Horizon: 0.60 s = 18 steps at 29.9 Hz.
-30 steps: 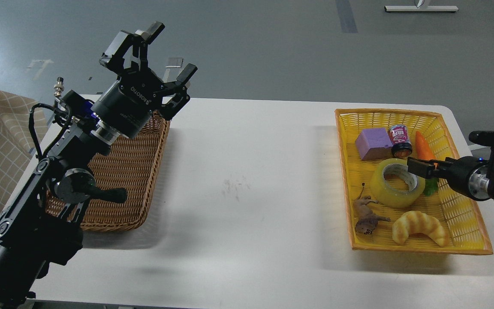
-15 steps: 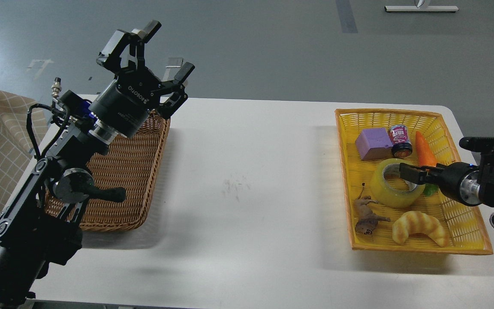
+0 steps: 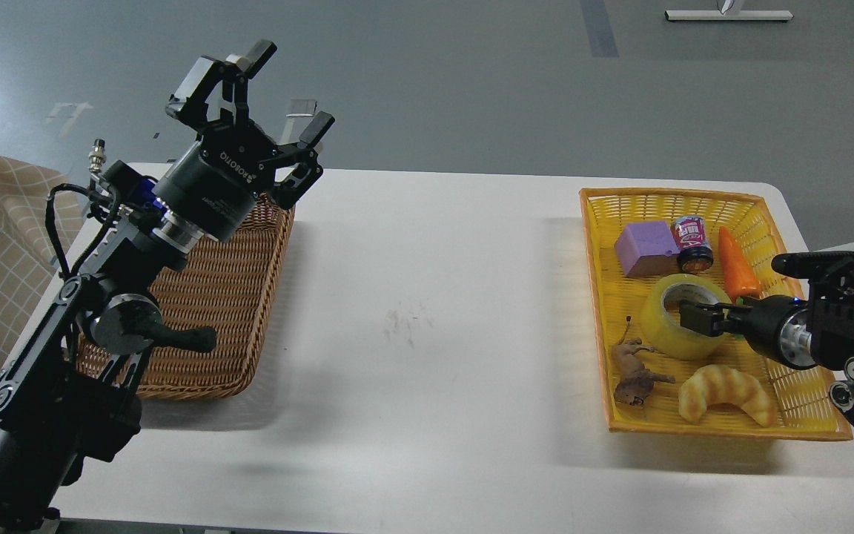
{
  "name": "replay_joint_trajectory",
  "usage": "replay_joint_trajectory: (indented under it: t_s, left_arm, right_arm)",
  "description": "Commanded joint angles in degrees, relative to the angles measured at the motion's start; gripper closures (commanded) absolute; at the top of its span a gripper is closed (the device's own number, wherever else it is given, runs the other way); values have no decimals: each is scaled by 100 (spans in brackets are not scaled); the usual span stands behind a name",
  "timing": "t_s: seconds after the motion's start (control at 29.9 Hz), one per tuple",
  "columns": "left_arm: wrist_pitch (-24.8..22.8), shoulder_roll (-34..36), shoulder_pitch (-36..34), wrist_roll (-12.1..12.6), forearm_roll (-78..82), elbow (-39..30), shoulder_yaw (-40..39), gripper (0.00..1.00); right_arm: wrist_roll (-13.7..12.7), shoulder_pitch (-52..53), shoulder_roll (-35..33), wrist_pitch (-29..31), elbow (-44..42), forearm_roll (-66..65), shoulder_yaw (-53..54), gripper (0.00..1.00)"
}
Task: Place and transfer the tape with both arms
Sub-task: 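Close the right gripper on the rim of the clear tape roll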
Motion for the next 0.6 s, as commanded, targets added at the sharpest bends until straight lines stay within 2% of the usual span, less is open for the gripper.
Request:
replay_joint_trajectory:
  t_s: [0.0, 0.17, 0.37, 0.57]
  left_arm:
    - [0, 1, -3, 0, 0, 0, -3, 2]
    - [0, 1, 24, -9, 0, 122, 15, 2]
    - [0, -16, 33, -97, 0, 184, 24, 2]
    - [0, -16, 33, -123, 0, 219, 41, 2]
  right_arm:
    - [0, -25, 8, 0, 7, 0, 0, 6]
    - [0, -34, -9, 0, -2, -61, 9, 16]
    - [-27, -69, -9, -9, -2, -115, 18, 22]
    - [-44, -87, -9, -53, -2, -115, 26, 36]
